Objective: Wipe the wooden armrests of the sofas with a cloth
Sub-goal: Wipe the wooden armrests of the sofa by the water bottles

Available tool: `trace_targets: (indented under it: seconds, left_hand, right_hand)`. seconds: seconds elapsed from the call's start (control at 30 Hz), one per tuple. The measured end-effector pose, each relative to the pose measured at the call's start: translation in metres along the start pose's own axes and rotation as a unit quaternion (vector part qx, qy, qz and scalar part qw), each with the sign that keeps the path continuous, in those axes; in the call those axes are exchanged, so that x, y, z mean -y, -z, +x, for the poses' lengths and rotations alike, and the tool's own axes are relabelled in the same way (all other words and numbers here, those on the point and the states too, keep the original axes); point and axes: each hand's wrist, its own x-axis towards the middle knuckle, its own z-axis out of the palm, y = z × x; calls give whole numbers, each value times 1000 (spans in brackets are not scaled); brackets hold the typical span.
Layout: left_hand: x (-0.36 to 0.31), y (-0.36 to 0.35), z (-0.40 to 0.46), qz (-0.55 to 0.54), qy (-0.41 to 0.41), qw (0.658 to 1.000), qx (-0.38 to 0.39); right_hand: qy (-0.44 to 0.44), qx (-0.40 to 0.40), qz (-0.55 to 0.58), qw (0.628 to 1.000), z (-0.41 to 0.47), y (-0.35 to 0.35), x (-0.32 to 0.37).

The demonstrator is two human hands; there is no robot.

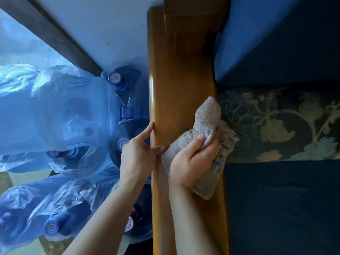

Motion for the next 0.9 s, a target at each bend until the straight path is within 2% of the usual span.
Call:
trace_targets:
  seconds: [0.13,0.27,0.33,0.43,0.53,0.6,0.73,0.9]
  left_hand:
    - [2,1,3,37,-18,999,-19]
    - [-2,5,3,32,-21,999,5]
    - [0,4,3,25,-20,999,17]
    - [3,4,5,-19,14,999,35]
    - [9,1,6,-69,18,996,45]
    - [12,-4,4,-103,18,994,36]
    - [12,-15,-3,-178,30,984,7]
    - [20,-18,-11,-265,14,964,10]
  right_hand:
    - [57,39,-47,997,22,-24,12]
    - [142,170,-78,972,44,-36,26]
    - [192,255,-92,943,60,-41,29]
    - [262,407,-74,872,96,-53,42]
    - [302,487,-66,817,133,-68,57]
    - [292,496,-63,815,143,-73,63]
    - [211,515,-31,830,144,-74,71]
    - [158,568,9,807,143,-63,69]
